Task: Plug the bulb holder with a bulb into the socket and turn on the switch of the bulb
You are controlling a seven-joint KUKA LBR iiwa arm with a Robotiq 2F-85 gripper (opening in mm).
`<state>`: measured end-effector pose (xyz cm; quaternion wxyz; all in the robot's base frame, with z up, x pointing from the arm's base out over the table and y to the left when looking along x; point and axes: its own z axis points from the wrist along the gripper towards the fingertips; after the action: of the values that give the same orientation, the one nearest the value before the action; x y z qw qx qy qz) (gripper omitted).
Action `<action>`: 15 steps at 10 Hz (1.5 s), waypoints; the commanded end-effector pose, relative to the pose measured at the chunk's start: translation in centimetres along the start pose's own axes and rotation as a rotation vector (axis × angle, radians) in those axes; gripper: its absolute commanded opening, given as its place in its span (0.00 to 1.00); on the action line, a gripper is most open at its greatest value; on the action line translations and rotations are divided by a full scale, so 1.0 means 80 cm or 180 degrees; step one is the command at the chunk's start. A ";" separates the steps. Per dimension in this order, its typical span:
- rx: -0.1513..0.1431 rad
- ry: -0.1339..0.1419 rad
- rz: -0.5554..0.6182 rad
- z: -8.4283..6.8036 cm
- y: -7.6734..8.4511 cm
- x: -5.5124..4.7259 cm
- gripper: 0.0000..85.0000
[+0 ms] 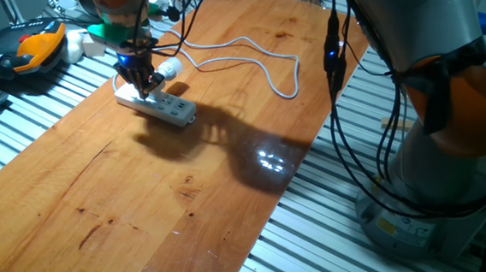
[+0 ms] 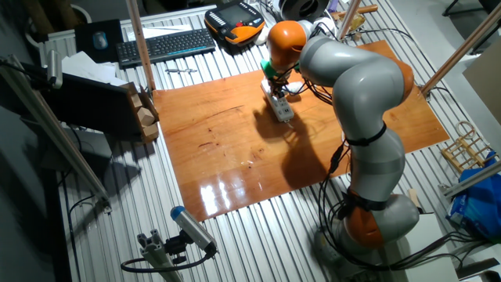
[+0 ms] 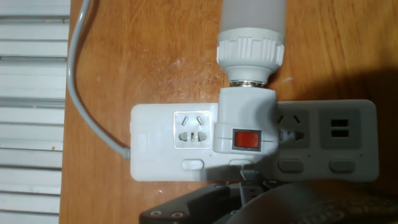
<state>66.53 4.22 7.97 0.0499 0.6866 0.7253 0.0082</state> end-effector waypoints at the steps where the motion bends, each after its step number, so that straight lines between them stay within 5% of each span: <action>1: 0.0001 0.0011 0.0015 0.002 0.001 0.000 0.00; 15: 0.0047 0.0100 0.0119 0.022 0.005 -0.005 0.00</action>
<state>67.09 3.76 6.27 0.0332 0.7001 0.7131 0.0149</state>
